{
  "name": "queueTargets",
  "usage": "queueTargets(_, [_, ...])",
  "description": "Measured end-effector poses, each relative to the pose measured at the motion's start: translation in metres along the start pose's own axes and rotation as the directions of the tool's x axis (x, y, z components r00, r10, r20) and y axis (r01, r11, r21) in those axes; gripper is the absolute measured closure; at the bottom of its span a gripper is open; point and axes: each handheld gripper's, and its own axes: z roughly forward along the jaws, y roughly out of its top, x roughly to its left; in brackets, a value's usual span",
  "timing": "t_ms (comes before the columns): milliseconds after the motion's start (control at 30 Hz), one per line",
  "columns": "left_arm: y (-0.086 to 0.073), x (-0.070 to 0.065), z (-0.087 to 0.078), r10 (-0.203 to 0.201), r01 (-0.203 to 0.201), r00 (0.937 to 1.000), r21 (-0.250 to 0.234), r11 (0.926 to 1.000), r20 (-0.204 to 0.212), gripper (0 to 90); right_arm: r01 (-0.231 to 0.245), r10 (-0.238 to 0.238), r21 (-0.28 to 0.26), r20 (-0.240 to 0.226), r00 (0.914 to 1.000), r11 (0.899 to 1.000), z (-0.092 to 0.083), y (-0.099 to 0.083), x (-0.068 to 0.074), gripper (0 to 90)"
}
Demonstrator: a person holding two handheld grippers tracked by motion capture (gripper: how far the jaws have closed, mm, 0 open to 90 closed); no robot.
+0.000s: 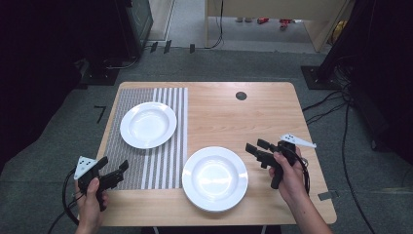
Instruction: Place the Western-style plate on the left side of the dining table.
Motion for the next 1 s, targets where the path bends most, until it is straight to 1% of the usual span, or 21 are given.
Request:
queueTargets(67, [-0.007,0.004,0.001,0.006,-0.006,0.9997,0.02,0.9998,-0.025,17.7,-0.004,0.004,-0.003,0.007,1.0,1.0,-0.006,-0.004,-0.004,30.5])
queueTargets(133, [-0.013,0.008,0.002,-0.001,0.003,0.9991,0.039,0.9992,-0.043,17.7,-0.011,0.011,-0.004,0.015,0.9998,1.0,-0.012,-0.008,-0.008,30.5])
queueTargets(300, [-0.023,0.013,0.004,0.013,-0.006,0.9957,0.075,0.9972,-0.091,17.7,-0.022,0.022,-0.011,0.054,0.9983,1.0,-0.028,-0.017,-0.021,30.5])
queueTargets(367, [-0.025,0.013,0.005,0.027,-0.015,0.9926,0.095,0.9954,-0.119,17.7,-0.025,0.026,-0.018,0.076,0.9968,1.0,-0.035,-0.02,-0.028,30.5])
queueTargets(433, [-0.028,0.013,0.007,0.047,-0.032,0.9894,0.107,0.9937,-0.138,17.8,-0.029,0.031,-0.024,0.095,0.995,0.999,-0.041,-0.023,-0.033,30.5])
queueTargets(567, [-0.032,0.012,0.011,0.08,-0.058,0.9842,0.143,0.988,-0.158,17.8,-0.038,0.043,-0.038,0.143,0.9888,0.999,-0.055,-0.03,-0.046,30.5])
queueTargets(667, [-0.034,0.01,0.014,0.099,-0.072,0.9815,0.165,0.9836,-0.164,17.7,-0.042,0.048,-0.04,0.168,0.9846,0.998,-0.064,-0.033,-0.053,30.5])
queueTargets(767, [-0.036,0.008,0.018,0.115,-0.079,0.9794,0.208,0.9751,-0.166,17.8,-0.039,0.046,-0.04,0.197,0.9794,0.998,-0.072,-0.036,-0.06,30.4])
queueTargets(800, [-0.036,0.008,0.018,0.113,-0.078,0.9795,0.206,0.9755,-0.166,17.9,-0.047,0.054,-0.043,0.205,0.9773,0.998,-0.075,-0.037,-0.062,30.4])
queueTargets(833, [-0.036,0.008,0.018,0.112,-0.077,0.9796,0.206,0.9755,-0.166,17.8,-0.044,0.053,-0.045,0.21,0.9763,0.998,-0.077,-0.038,-0.064,30.4])
queueTargets(933, [-0.036,0.01,0.018,0.101,-0.066,0.982,0.209,0.9757,-0.16,17.8,-0.057,0.068,-0.053,0.232,0.9704,0.997,-0.084,-0.04,-0.072,30.4])
queueTargets(1000, [-0.036,0.01,0.018,0.101,-0.067,0.9819,0.209,0.9757,-0.16,17.9,-0.062,0.073,-0.054,0.245,0.9666,0.997,-0.088,-0.042,-0.076,30.3])
